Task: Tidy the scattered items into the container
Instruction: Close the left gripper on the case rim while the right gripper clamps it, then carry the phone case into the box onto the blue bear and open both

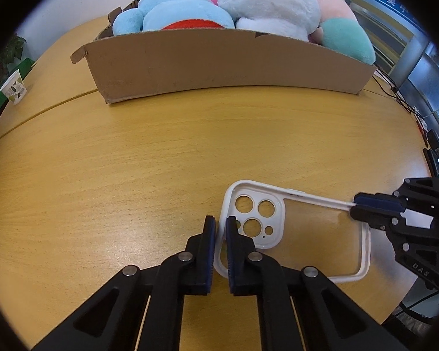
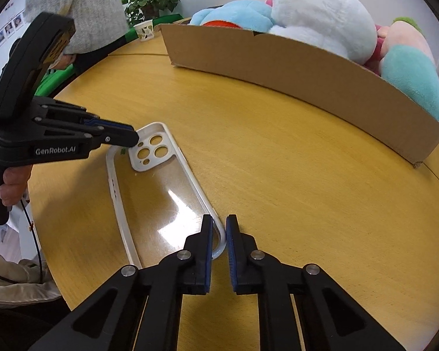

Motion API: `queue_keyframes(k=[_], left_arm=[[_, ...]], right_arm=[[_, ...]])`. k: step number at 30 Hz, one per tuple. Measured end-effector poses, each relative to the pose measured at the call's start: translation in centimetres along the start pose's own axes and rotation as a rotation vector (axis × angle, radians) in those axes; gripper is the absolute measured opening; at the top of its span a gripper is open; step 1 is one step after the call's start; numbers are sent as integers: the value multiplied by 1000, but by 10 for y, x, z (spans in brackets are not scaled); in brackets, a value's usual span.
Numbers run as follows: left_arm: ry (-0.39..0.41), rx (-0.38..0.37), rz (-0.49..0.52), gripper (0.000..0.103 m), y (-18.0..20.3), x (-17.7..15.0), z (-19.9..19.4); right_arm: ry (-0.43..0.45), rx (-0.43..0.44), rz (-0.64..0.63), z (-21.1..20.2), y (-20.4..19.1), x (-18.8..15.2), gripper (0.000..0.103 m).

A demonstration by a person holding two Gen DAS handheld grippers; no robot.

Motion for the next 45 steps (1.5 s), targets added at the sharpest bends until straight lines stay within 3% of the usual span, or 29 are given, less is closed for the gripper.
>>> queue_keyframes(k=[9,15,32,40,45], left_arm=[[101,-38,7,5,1,46,-38],[201,-30,26,5,-3,93,-69],[491,8,58,5,-22,243,-151],[532,-5,68,5,-26,306,-152],[515,-19,58,5,-29,325,-130]], right_arm=[[86,-46,-28,-29,17,28,11],[137,-76,-100,-39,31,81,11],[340,-212,-274,-120,79,230,11],[389,-259,-307,-138,111,297,11],[374,-274,-303,-126,131,316,11]])
Point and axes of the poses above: each gripper's, at about its wrist camera, not at the fingertips, and z roughly the way its jaws point, y to its right, x to its top, the point moved 4 cm from there along z, roughly the way its jaws point, and after that the axes turned 3 degrees about x, right-handed, at the moved point
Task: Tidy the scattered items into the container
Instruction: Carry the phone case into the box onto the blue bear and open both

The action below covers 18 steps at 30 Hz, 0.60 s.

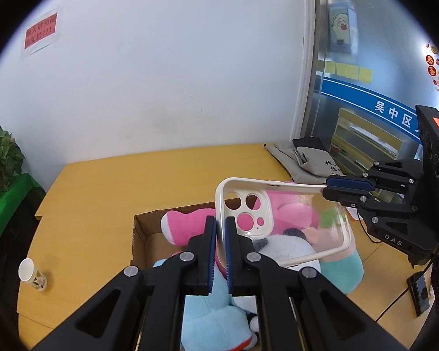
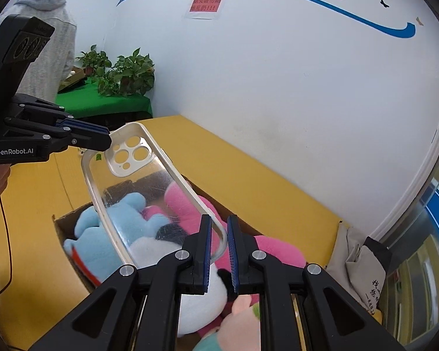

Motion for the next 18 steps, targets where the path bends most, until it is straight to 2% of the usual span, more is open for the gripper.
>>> queue_keyframes(k=[4,9,13,18], left_arm=[[-26,11,-3,5,-6,-2,22],[-62,15,-17,5,-23,-22,30],[-141,46,5,5,-40,-57,39],[-255,59,-42,5,-67,-101,63]], right_arm=[[-23,4,13,22,14,-1,11],[-40,31,39,41,9,-6,12],[-65,68,82,51,-21,-24,12],[-111,111,201,71,-73,-61,10]])
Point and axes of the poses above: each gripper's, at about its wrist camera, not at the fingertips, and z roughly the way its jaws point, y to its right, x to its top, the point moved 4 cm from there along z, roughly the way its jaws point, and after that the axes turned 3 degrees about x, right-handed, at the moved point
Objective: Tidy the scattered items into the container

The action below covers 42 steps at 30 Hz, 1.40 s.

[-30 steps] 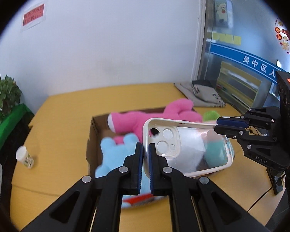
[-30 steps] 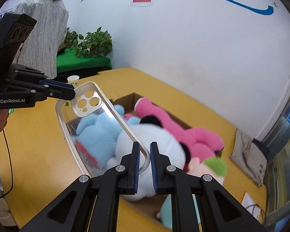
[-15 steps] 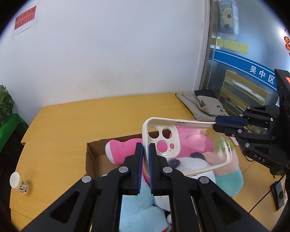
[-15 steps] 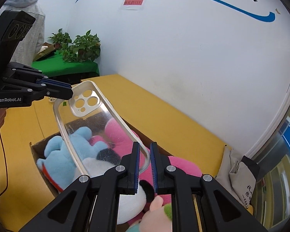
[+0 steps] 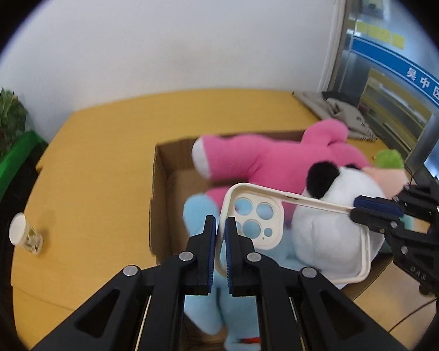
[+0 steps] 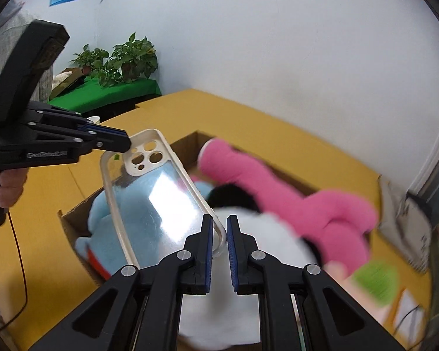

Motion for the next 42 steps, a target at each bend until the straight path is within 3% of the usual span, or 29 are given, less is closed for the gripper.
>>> queue_keyframes(k=[5,10,16,18,19,21,22,23,28,30,35,42], left_arm=[[-56,5,-20,6,-8,-19,26],[-49,20,-31,8,-17,-17,29],[-29,23,-5,12,-17,-7,32],[-7,6,-3,19,-15,-6,28],[-1,-12,-7,22,-14,-6,26],[15,-25,-22,42,-16,-5,19],[25,-15,-32,48,-18,-5,15],[46,-6,-47,55,-21,-4,8],[136,47,-137,68,-39,-3,-38],[178,61,-173,77,-43,-6,-60],[257,118,-237,79,-39,-24,-112],[237,111,-182,79,16,-66,-136]], right_arm=[[13,-42,89,10,-19,-12,10],[-3,-103,76,14,-45,-15,10],[-52,-110,96,30,-58,-29,10],[-55,-113,106,31,-57,-31,10],[-56,-115,112,30,-56,-31,14],[-51,-111,123,26,-54,-33,41],[-46,-98,129,23,-54,-33,57],[-40,-93,128,18,-56,-34,67],[11,-143,102,-15,-62,-35,89],[39,-154,105,-33,-61,-35,92],[108,-175,106,-74,-60,-33,97],[118,-170,109,-105,-64,-55,99]])
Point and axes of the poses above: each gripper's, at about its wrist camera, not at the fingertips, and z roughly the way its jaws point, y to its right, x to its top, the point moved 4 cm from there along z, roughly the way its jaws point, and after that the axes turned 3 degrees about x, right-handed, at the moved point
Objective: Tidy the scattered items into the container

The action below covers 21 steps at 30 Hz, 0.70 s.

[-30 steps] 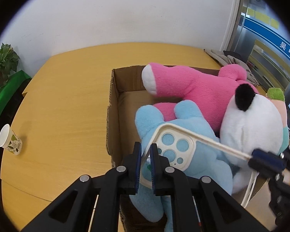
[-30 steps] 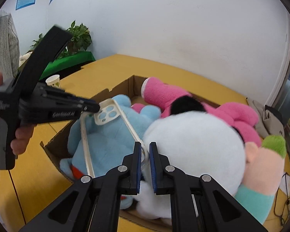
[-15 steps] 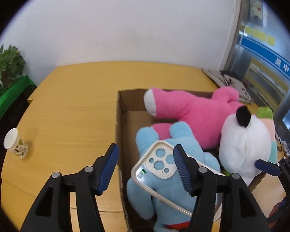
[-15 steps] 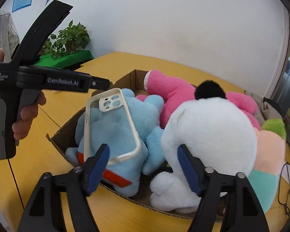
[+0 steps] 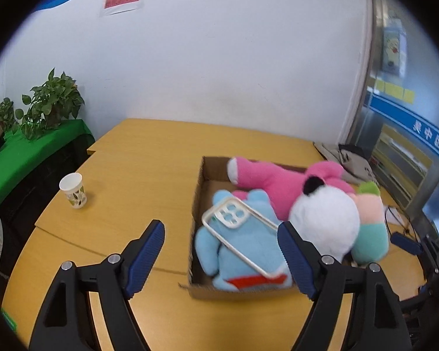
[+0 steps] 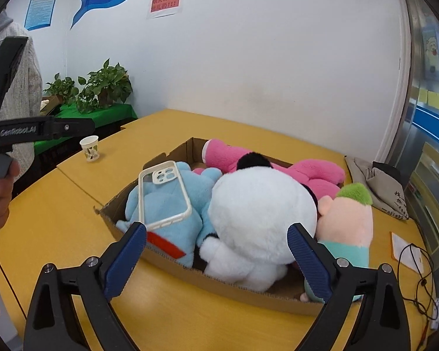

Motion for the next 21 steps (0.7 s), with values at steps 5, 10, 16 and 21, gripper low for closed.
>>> queue_keyframes(k=[5,10,16,21], left_arm=[[-12,-16,15,79,37,-32,-18],[-28,-29,-7,79,61,-57,-27],[-31,-39,63,79,88,-74,-29],[-29,-54,68,79,95,-77,-25]], right_arm=[[-8,-16,11,-28,5,-24,99],[-22,-64,58,-53,26,-50,99],[-26,-120,152,-70,48,-72,100],[-19,-153,186,-75,56,-76,100]])
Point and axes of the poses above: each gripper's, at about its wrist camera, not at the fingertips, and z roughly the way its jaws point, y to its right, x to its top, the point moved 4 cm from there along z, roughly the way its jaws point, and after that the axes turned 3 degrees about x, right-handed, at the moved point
